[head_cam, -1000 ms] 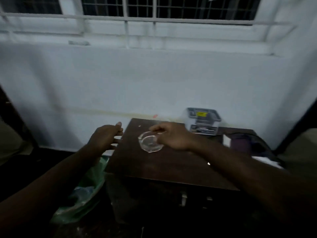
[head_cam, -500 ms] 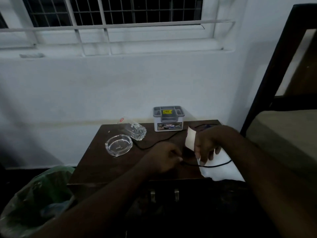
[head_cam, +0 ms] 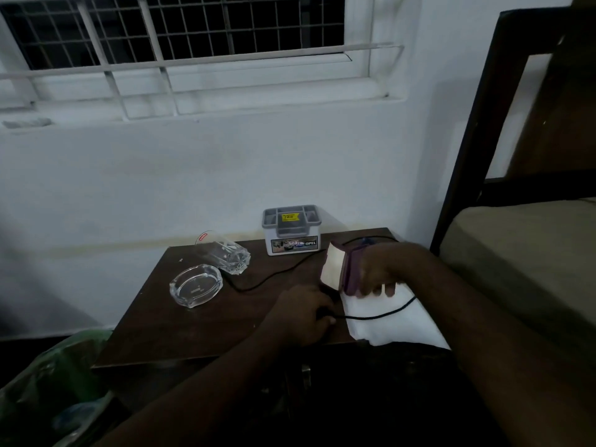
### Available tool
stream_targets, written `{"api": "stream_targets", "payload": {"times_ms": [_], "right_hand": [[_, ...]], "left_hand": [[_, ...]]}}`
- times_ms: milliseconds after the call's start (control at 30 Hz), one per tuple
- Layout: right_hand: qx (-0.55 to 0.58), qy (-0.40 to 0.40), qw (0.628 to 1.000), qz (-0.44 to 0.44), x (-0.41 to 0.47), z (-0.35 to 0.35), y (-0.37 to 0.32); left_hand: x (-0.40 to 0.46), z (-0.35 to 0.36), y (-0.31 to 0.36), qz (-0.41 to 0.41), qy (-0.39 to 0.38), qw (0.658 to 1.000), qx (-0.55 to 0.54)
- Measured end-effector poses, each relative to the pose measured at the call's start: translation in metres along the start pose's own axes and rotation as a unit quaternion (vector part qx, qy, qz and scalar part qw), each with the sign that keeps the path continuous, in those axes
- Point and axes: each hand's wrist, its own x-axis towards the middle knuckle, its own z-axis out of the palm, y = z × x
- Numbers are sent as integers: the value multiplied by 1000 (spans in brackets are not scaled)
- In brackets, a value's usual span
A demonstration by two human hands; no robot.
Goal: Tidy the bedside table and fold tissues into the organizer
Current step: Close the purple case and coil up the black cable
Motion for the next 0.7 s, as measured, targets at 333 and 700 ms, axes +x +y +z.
{"api": "stream_targets", "payload": {"times_ms": [333,700], "right_hand": [[118,189,974,33,47,15,17],[168,294,921,-192,49,2,36]], "left_hand": [[8,-4,5,-115,2,990,-86],[25,-29,2,-320,278,761,-491]]}}
